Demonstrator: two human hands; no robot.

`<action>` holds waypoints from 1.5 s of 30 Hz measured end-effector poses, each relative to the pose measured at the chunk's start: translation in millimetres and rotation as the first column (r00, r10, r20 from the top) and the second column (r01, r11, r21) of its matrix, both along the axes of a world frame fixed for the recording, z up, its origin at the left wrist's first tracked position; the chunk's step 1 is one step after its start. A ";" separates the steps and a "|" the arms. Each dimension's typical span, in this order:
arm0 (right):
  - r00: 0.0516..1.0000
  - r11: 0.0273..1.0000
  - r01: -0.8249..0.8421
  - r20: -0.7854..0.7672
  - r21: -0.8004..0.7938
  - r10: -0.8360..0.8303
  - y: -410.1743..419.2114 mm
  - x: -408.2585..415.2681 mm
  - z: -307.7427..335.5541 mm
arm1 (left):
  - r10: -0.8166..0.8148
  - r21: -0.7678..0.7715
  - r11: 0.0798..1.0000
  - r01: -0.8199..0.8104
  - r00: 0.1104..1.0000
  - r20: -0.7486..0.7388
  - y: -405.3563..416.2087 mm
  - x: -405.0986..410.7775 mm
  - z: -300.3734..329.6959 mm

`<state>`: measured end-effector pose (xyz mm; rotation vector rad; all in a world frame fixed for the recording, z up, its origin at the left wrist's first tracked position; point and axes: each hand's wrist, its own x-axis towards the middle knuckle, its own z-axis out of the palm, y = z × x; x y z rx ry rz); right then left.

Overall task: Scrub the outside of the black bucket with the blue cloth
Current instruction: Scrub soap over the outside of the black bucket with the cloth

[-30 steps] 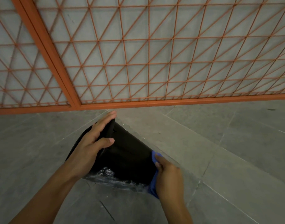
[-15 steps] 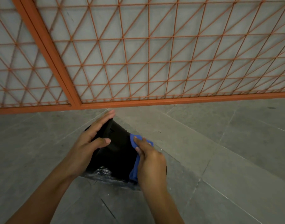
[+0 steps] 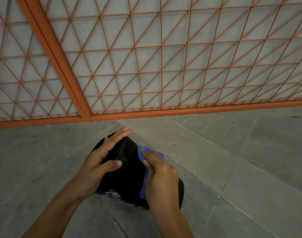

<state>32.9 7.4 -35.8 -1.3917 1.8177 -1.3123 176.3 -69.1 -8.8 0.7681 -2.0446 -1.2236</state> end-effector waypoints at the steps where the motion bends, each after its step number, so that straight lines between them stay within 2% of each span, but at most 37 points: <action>1: 1.000 0.999 0.011 0.005 -0.038 -0.010 -6.4 4.1 0.7 | -0.010 0.006 1.000 0.010 1.000 0.003 0.0 -0.9 0.3; 5: 0.997 0.999 -0.004 0.077 -0.034 0.007 -12.7 1.1 9.0 | -0.062 0.018 0.998 0.062 0.998 0.003 -0.6 -1.6 3.7; 7: 1.000 0.998 0.017 0.000 -0.054 -0.017 -6.3 -3.0 2.7 | -0.055 -0.025 0.998 0.056 0.998 0.033 -2.3 -6.0 7.5; 10: 0.992 0.995 0.085 -0.085 -0.048 -0.089 2.5 4.1 -8.2 | 0.094 -0.065 0.993 -0.096 0.995 -0.025 -6.5 -19.0 11.0; 12: 0.996 0.994 0.063 -0.057 -0.086 -0.068 9.3 6.5 -9.4 | 0.134 -0.009 0.991 -0.135 0.989 -0.055 -8.2 -28.0 13.0; 14: 0.998 0.991 0.063 -0.018 -0.116 -0.065 13.0 4.3 -10.6 | 0.102 0.108 0.990 -0.093 0.992 -0.078 -10.6 -34.5 12.4; 16: 0.993 0.991 0.100 -0.049 -0.089 -0.105 12.9 7.6 -14.2 | 0.102 0.207 0.975 -0.086 0.992 -0.069 -13.0 -37.7 10.4; 19: 0.981 0.980 0.182 -0.054 -0.082 -0.187 9.2 18.1 -12.6 | 0.158 0.217 0.964 -0.151 0.987 -0.014 -11.7 -39.0 4.7; 22: 0.985 0.984 0.130 -0.100 -0.120 -0.142 1.7 21.0 1.3 | 0.163 0.212 0.964 -0.159 0.987 -0.004 -6.7 -33.8 2.7; 24: 0.990 0.997 0.049 -0.132 -0.060 -0.056 -2.9 11.7 3.5 | 0.197 0.224 0.956 -0.191 0.980 -0.006 -7.5 -31.2 3.0; 26: 0.996 1.000 0.009 -0.093 0.025 -0.007 2.8 2.7 -0.1 | 0.266 0.238 0.935 -0.261 0.964 0.011 -10.6 -30.2 3.8; 28: 0.990 0.994 0.063 -0.131 0.088 -0.051 13.4 10.3 -0.5 | 0.297 0.250 0.923 -0.292 0.955 0.017 -11.1 -29.7 5.7; 29: 0.973 0.993 0.114 -0.206 0.032 -0.105 15.1 18.4 0.5 | 0.300 0.247 0.923 -0.295 0.954 0.020 -11.5 -29.2 6.3; 31: 0.964 0.986 0.119 -0.223 -0.114 -0.142 9.3 29.8 6.1 | 0.310 0.258 0.917 -0.305 0.951 0.025 -12.6 -26.8 6.0; 34: 0.991 1.000 0.026 -0.132 -0.013 -0.028 -2.3 25.2 5.8 | 0.329 0.306 0.899 -0.315 0.944 0.004 -12.6 -27.4 5.7; 37: 0.977 0.986 0.153 -0.137 -0.068 -0.161 6.4 26.6 -2.0 | 0.317 0.274 0.910 -0.311 0.948 0.025 -11.5 -34.4 5.8; 39: 0.979 0.992 0.107 -0.167 -0.066 -0.117 16.7 36.6 -2.7 | 0.333 0.267 0.905 -0.331 0.942 0.036 -13.4 -34.4 6.5; 40: 0.962 0.989 0.084 -0.250 -0.119 -0.112 18.1 41.7 -9.8 | 0.343 0.267 0.902 -0.341 0.939 0.040 -14.7 -33.4 7.0; 43: 0.981 0.997 0.040 -0.186 -0.073 -0.053 15.7 34.2 -14.7 | 0.400 0.288 0.874 -0.391 0.916 0.029 -16.5 -36.3 8.3; 45: 0.975 0.995 0.062 -0.207 -0.082 -0.078 23.0 36.3 -19.9 | 0.420 0.291 0.865 -0.410 0.907 0.030 -15.7 -43.2 12.1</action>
